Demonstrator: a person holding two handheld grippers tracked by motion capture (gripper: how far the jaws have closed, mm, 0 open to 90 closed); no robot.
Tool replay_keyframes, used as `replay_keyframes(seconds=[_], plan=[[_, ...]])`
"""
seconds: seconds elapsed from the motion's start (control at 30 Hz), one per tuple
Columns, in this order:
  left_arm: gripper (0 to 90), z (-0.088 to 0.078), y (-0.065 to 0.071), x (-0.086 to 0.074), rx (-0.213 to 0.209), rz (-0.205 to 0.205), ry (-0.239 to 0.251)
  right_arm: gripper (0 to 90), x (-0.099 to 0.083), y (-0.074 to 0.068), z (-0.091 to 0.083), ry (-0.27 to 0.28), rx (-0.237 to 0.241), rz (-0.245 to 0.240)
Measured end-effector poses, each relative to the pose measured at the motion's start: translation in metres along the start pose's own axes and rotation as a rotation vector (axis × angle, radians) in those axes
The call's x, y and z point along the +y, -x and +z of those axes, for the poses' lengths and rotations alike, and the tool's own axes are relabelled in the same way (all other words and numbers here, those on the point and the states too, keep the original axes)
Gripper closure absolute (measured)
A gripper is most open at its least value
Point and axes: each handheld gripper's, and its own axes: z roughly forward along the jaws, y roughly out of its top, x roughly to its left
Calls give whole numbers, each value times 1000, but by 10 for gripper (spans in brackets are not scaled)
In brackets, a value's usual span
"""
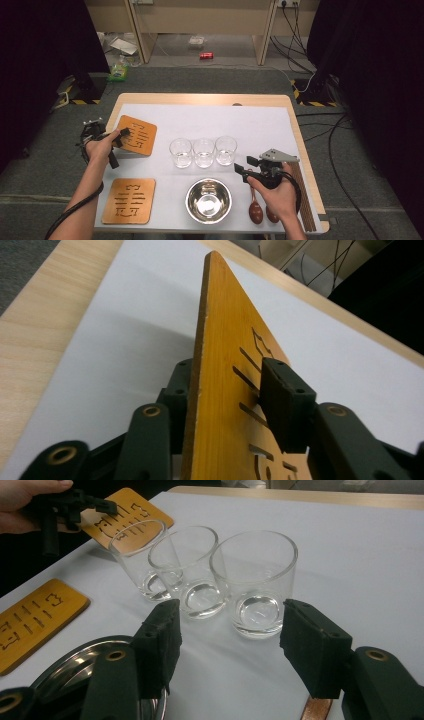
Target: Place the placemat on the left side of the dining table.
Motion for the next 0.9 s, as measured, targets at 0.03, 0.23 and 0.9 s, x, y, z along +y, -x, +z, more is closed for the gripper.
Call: replay_keyframes(seconds=[0.03, 0.23, 0.9], plan=[[560, 1, -1, -1, 11, 13, 1, 415, 0, 0, 1, -1, 1, 1], [485, 4, -5, -3, 95, 110, -4, 415, -2, -1, 4, -13, 2, -1], [635, -33, -9, -25, 102, 195, -49, 416, -3, -3, 2, -12, 13, 0]])
